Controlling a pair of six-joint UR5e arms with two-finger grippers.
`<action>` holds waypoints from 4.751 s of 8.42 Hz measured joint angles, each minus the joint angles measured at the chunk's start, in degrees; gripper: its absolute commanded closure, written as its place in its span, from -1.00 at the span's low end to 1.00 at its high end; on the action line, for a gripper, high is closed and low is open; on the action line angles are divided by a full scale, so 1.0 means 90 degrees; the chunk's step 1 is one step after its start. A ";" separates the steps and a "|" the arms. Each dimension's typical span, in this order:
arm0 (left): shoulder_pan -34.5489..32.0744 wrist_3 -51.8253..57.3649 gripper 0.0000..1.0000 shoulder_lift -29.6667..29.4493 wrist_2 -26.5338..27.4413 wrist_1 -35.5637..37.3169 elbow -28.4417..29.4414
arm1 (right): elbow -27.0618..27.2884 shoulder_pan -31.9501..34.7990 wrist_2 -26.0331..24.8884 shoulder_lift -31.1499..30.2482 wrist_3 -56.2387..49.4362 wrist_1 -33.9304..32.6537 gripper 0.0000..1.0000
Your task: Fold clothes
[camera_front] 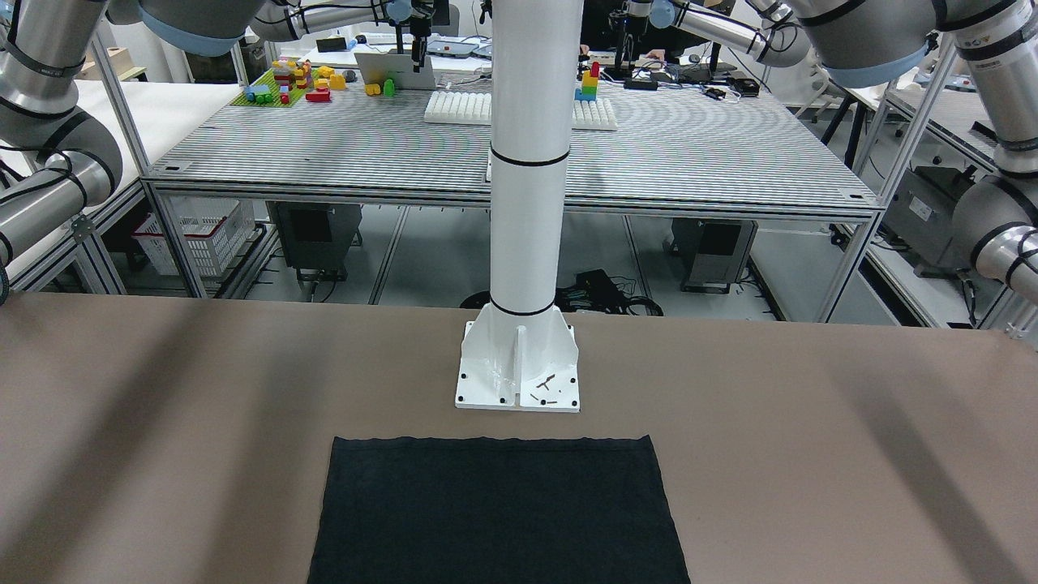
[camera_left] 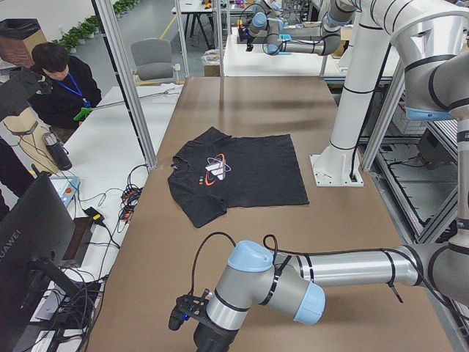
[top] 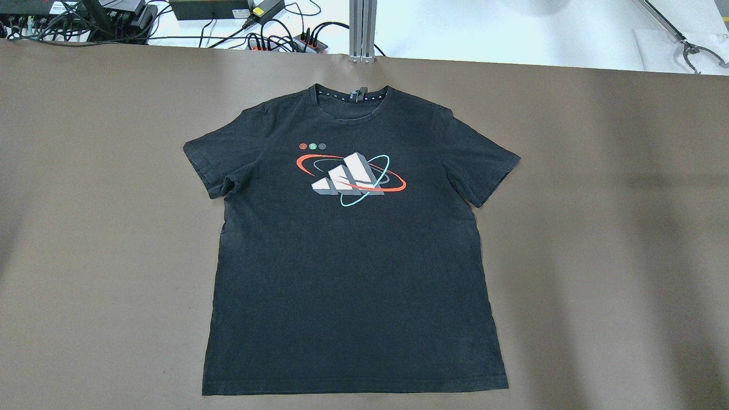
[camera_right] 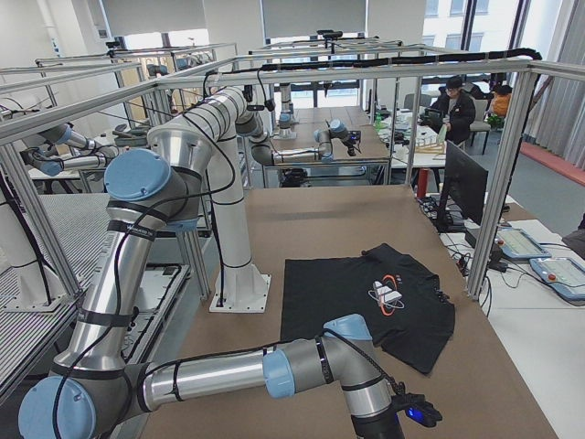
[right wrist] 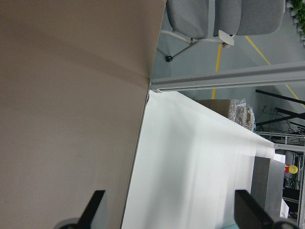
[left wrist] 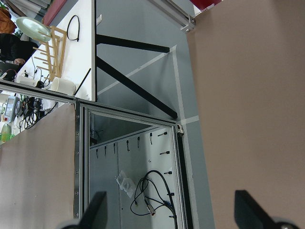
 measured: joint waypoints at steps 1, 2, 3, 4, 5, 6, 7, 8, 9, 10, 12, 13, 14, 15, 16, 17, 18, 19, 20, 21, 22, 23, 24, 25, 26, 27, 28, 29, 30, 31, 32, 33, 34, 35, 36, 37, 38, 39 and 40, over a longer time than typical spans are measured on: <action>-0.0001 0.0001 -0.88 0.0002 0.0000 -0.0002 -0.0001 | 0.0001 0.0000 0.0000 0.0000 0.0000 0.0000 -0.88; -0.0002 0.0008 -0.88 0.0023 0.0008 -0.0013 -0.0006 | -0.0001 0.0000 0.0000 0.0000 0.0000 0.0000 -0.88; 0.0001 0.0010 -0.88 0.0038 0.0013 -0.0021 -0.0014 | -0.0001 0.0000 0.0000 0.0000 0.0000 0.0000 -0.88; 0.0003 0.0010 -0.88 0.0044 0.0014 -0.0022 -0.0027 | 0.0002 0.0000 0.0000 0.0003 -0.0004 0.0000 -0.88; 0.0005 0.0010 -0.88 0.0046 0.0010 -0.0021 -0.0056 | 0.0018 0.0000 0.0005 0.0003 -0.0007 0.0000 -0.88; 0.0006 0.0010 -0.88 0.0048 0.0001 -0.0016 -0.0126 | 0.0051 0.0000 0.0012 0.0006 -0.0009 -0.0004 -0.88; 0.0006 0.0014 -0.88 0.0049 -0.0015 -0.0012 -0.0225 | 0.0081 0.0000 0.0019 0.0011 -0.0009 -0.0007 -0.88; 0.0007 0.0017 -0.88 0.0049 -0.0043 -0.0011 -0.0339 | 0.0138 -0.0004 0.0043 0.0037 -0.0009 -0.0004 -0.88; 0.0012 0.0018 -0.88 0.0049 -0.0104 -0.0007 -0.0458 | 0.0269 -0.0007 0.0112 0.0093 -0.0006 0.0012 -0.88; 0.0013 0.0015 -0.88 0.0049 -0.0162 0.0007 -0.0623 | 0.0434 -0.0009 0.0232 0.0153 -0.0002 0.0171 -0.88; 0.0014 0.0002 -0.88 0.0044 -0.0219 0.0003 -0.0912 | 0.0581 -0.0009 0.0802 0.0190 0.0008 0.0775 -0.88; 0.0023 -0.0007 -0.88 0.0002 -0.0199 0.0001 -0.0966 | 0.0593 -0.0010 0.1002 0.0195 0.0029 0.0915 -0.88; 0.0023 -0.0010 -0.88 -0.0063 -0.0199 -0.0017 -0.0979 | 0.0591 -0.0009 0.1087 0.0175 0.0156 0.0976 -0.88; 0.0021 -0.0041 -0.88 -0.0079 -0.0214 -0.0092 -0.1015 | 0.0576 -0.0006 0.1094 0.0122 0.0296 0.1019 -0.88; 0.0020 -0.0133 -0.88 -0.0052 -0.0226 -0.0219 -0.1028 | 0.0527 -0.0004 0.1089 0.0087 0.0396 0.1048 -0.88; 0.0021 -0.0205 -0.88 -0.0026 -0.0237 -0.0353 -0.1018 | 0.0455 -0.0005 0.1076 0.0070 0.0450 0.1101 -0.88; 0.0025 -0.0239 -0.89 -0.0012 -0.0261 -0.0458 -0.1002 | 0.0376 -0.0006 0.1051 0.0065 0.0477 0.1164 -0.89; 0.0043 -0.0256 -0.89 -0.0019 -0.0344 -0.0519 -0.0970 | 0.0266 -0.0009 0.1020 0.0072 0.0500 0.1288 -0.88; 0.0115 -0.0275 -0.89 -0.0056 -0.0440 -0.0549 -0.0926 | 0.0108 -0.0019 0.0998 0.0105 0.0570 0.1427 -0.88; 0.0306 -0.0299 -0.88 -0.0169 -0.0483 -0.0561 -0.0847 | -0.0079 -0.0061 0.0985 0.0225 0.0665 0.1508 -0.87; 0.0529 -0.0312 -0.88 -0.0349 -0.0496 -0.0564 -0.0695 | -0.0325 -0.0182 0.0976 0.0480 0.0725 0.1540 -0.86; 0.0763 -0.0320 -0.88 -0.0670 -0.0517 -0.0567 -0.0391 | -0.0721 -0.0383 0.0974 0.0870 0.0786 0.1556 -0.88; 0.0987 -0.0350 -0.89 -0.1019 -0.0534 -0.0568 -0.0043 | -0.1183 -0.0661 0.0971 0.1314 0.0913 0.1566 -0.88; 0.1195 -0.0473 -0.89 -0.1302 -0.0553 -0.0567 0.0242 | -0.1544 -0.0962 0.0969 0.1656 0.1117 0.1578 -0.88; 0.1407 -0.0689 -0.89 -0.1525 -0.0647 -0.0566 0.0465 | -0.1788 -0.1270 0.0968 0.1898 0.1335 0.1580 -0.88; 0.1593 -0.0980 -0.89 -0.1771 -0.0910 -0.0572 0.0725 | -0.1967 -0.1565 0.0967 0.2108 0.1621 0.1579 -0.89; 0.1757 -0.1185 -0.89 -0.2048 -0.1268 -0.0591 0.1031 | -0.2116 -0.1832 0.0972 0.2270 0.1899 0.1579 -0.89; 0.1934 -0.1340 -0.89 -0.2338 -0.1606 -0.0674 0.1369 | -0.2271 -0.2081 0.0984 0.2425 0.2101 0.1580 -0.89; 0.2167 -0.1622 -0.89 -0.2629 -0.1896 -0.0895 0.1765 | -0.2396 -0.2315 0.1002 0.2567 0.2304 0.1582 -0.89; 0.2435 -0.1940 -0.89 -0.2880 -0.2087 -0.1249 0.2195 | -0.2489 -0.2548 0.1006 0.2699 0.2578 0.1582 -0.88; 0.2717 -0.2285 -0.89 -0.3104 -0.2200 -0.1601 0.2588 | -0.2575 -0.2759 0.1001 0.2828 0.2831 0.1593 -0.89; 0.2968 -0.2633 -0.89 -0.3280 -0.2354 -0.1815 0.2833 | -0.2734 -0.2888 0.1022 0.2973 0.3011 0.1699 -0.88; 0.3165 -0.2979 -0.89 -0.3413 -0.2654 -0.1921 0.2955 | -0.2975 -0.2954 0.1083 0.3070 0.3159 0.1992 -0.89; 0.3330 -0.3283 -0.89 -0.3483 -0.2960 -0.2003 0.3005 | -0.3241 -0.2995 0.1191 0.3157 0.3311 0.2349 -0.89; 0.3492 -0.3552 -0.89 -0.3515 -0.3133 -0.2098 0.3030 | -0.3443 -0.3062 0.1265 0.3217 0.3423 0.2628 -0.89; 0.3676 -0.3883 -0.89 -0.3536 -0.3226 -0.2168 0.3044 | -0.3554 -0.3123 0.1303 0.3255 0.3488 0.2785 -0.89; 0.3837 -0.4204 -0.89 -0.3551 -0.3309 -0.2236 0.3056 | -0.3600 -0.3173 0.1318 0.3287 0.3516 0.2853 -0.89; 0.3984 -0.4491 -0.88 -0.3559 -0.3365 -0.2347 0.3103 | -0.3619 -0.3211 0.1324 0.3306 0.3528 0.2884 -0.89; 0.4102 -0.4674 -0.87 -0.3562 -0.3391 -0.2580 0.3245 | -0.3626 -0.3230 0.1327 0.3315 0.3533 0.2894 -0.89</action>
